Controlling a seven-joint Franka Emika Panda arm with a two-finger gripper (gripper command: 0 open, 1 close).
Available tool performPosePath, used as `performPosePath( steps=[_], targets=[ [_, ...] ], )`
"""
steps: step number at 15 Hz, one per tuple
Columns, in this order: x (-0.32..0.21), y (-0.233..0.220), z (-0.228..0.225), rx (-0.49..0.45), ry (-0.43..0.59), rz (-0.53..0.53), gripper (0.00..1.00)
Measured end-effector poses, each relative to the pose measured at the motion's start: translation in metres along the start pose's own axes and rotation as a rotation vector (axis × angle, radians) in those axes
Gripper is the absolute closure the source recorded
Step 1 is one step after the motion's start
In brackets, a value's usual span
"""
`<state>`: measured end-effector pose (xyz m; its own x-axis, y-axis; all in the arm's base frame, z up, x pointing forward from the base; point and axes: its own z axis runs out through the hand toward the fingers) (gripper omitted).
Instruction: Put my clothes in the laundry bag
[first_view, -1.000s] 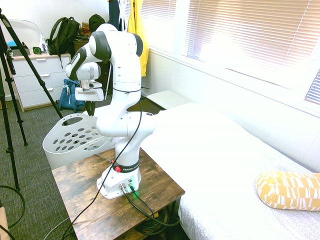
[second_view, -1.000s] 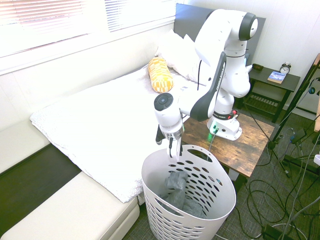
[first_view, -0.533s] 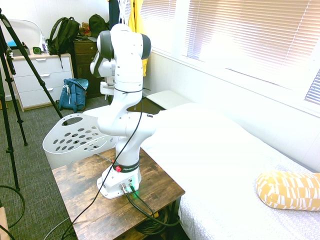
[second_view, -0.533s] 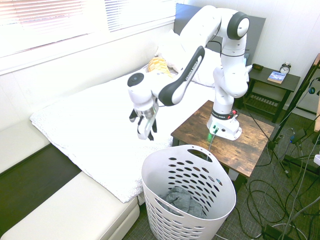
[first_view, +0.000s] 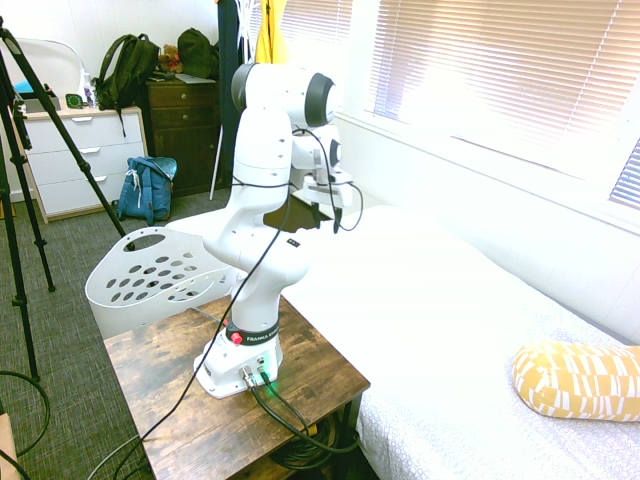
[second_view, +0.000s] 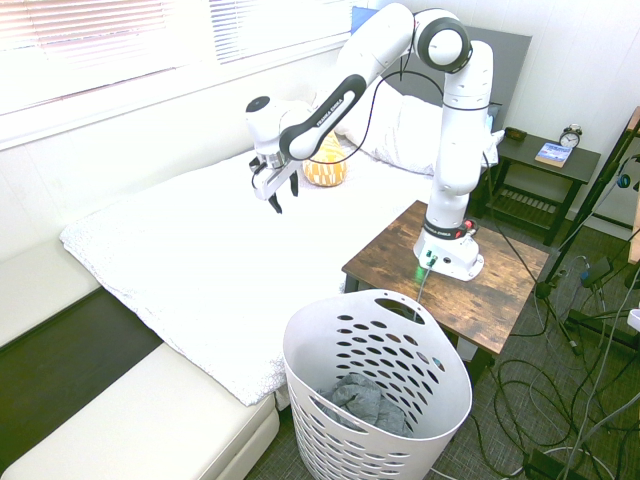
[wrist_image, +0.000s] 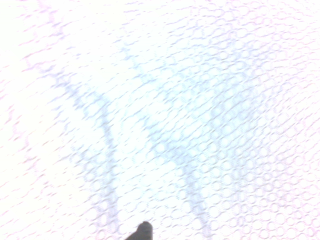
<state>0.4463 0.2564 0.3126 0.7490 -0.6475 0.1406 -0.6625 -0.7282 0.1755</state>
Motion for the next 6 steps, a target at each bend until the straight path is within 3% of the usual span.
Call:
performPosePath(
  steps=[6],
  targets=[
    [0.152,0.106,0.026,-0.012,-0.010,0.130,0.00]
  ],
)
